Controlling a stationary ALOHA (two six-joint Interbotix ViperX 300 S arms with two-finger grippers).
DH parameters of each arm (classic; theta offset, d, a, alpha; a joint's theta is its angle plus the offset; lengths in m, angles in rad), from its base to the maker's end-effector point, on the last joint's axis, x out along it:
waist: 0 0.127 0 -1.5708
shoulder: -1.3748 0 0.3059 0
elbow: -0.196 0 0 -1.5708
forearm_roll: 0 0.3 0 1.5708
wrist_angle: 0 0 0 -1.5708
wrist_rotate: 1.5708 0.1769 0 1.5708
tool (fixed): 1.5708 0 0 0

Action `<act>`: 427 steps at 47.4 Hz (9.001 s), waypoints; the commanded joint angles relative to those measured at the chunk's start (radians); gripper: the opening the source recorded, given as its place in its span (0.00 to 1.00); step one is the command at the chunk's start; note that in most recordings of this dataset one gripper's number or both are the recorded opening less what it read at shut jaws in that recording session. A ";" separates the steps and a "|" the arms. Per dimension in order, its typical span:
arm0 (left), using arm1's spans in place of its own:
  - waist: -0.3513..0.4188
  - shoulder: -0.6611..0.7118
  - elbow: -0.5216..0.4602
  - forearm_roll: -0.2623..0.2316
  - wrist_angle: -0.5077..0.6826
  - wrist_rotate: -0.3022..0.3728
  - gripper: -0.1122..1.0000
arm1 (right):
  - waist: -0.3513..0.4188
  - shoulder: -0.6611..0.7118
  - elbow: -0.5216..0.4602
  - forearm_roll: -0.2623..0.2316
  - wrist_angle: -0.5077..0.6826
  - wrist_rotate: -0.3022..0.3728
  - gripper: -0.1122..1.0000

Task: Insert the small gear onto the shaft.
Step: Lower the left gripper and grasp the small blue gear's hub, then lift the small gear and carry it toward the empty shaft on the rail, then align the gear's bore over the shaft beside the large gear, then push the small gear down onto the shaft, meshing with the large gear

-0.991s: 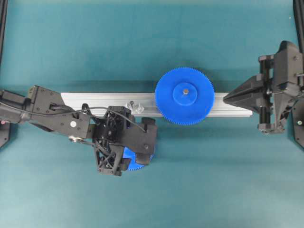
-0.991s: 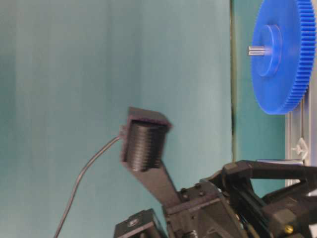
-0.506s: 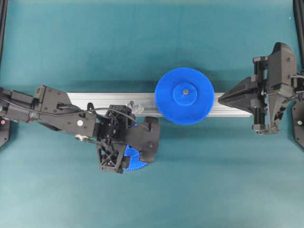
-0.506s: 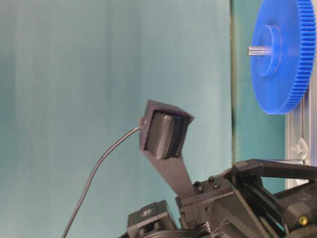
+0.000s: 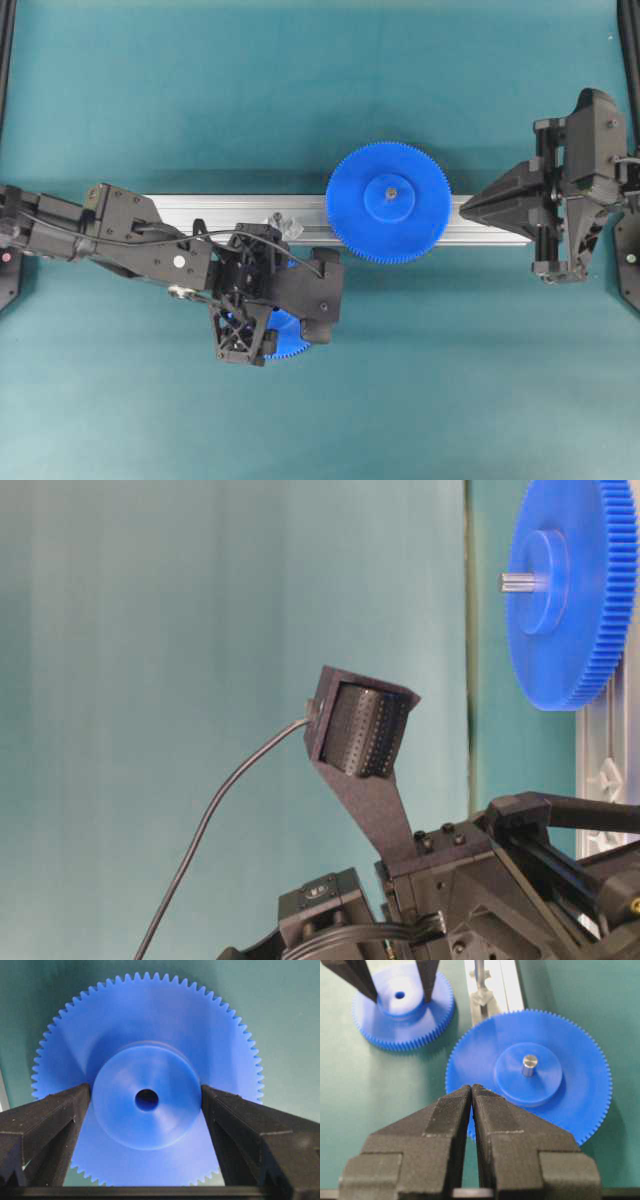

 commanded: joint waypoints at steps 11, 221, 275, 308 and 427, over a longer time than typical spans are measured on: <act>0.002 -0.006 -0.025 0.005 0.046 0.002 0.90 | 0.002 -0.005 -0.018 0.006 -0.015 0.008 0.24; 0.238 -0.153 -0.132 0.003 0.270 0.239 0.74 | 0.035 -0.143 0.064 0.063 -0.049 0.083 0.24; 0.249 -0.176 -0.081 0.003 0.359 0.238 0.74 | 0.041 -0.221 0.092 0.063 -0.040 0.087 0.24; 0.247 -0.135 -0.158 0.003 0.357 0.239 0.74 | 0.041 -0.222 0.095 0.063 -0.041 0.087 0.24; 0.184 -0.186 0.044 0.003 0.152 -0.035 0.84 | 0.041 -0.225 0.103 0.069 -0.041 0.089 0.24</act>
